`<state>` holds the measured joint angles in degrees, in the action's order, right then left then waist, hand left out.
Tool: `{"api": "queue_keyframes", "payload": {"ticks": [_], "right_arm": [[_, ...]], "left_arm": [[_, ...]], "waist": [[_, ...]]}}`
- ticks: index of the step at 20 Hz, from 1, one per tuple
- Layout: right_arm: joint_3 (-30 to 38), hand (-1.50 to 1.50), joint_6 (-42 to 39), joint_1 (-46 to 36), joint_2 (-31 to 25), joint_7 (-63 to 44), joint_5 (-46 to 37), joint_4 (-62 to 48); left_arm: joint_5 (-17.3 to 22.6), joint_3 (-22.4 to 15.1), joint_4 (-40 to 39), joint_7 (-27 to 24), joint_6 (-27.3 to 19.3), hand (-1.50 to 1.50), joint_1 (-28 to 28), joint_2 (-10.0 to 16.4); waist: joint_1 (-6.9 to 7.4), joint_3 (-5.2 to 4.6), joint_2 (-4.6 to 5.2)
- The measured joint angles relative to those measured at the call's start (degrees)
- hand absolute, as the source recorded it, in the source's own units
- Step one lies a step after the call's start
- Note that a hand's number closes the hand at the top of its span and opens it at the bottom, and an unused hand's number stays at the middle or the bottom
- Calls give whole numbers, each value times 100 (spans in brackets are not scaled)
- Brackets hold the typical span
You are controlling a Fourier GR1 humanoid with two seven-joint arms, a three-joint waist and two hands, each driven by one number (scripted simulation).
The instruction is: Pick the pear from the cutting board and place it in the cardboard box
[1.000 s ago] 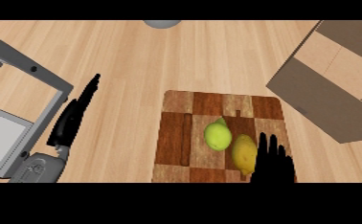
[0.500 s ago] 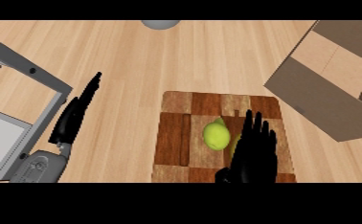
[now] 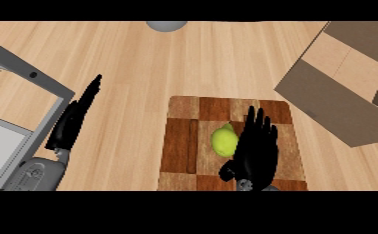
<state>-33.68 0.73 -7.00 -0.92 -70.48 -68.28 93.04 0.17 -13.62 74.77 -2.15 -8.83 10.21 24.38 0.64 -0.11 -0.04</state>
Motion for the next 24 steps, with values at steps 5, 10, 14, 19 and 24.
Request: {"api": "queue_keyframes", "payload": {"ticks": [5, 10, 14, 19, 24], "right_arm": [[-25, -150, 156, -236, -61, -20, 204, -291], [23, 150, 255, -426, -57, 73, 295, -671], [-7, 150, 249, -634, -17, 177, -89, -980], [-129, 150, 224, -784, 18, 183, -579, -1140], [216, 150, 119, -1141, 73, 329, -761, -1326]], "left_arm": [[-100, -2, 8, -34, -65, 0, -58, -119], [-96, 88, -24, -38, 44, 0, 2, -124], [-135, 118, 69, 3, 108, 0, -73, -109], [-178, 184, 7, -87, 142, 0, -110, -146], [-231, 197, 80, 8, 136, 0, -119, -212]], "waist": [[-9, -16, -18], [-20, -27, -37], [-19, -33, -64], [-34, -28, -66], [-22, -14, -49]]}}
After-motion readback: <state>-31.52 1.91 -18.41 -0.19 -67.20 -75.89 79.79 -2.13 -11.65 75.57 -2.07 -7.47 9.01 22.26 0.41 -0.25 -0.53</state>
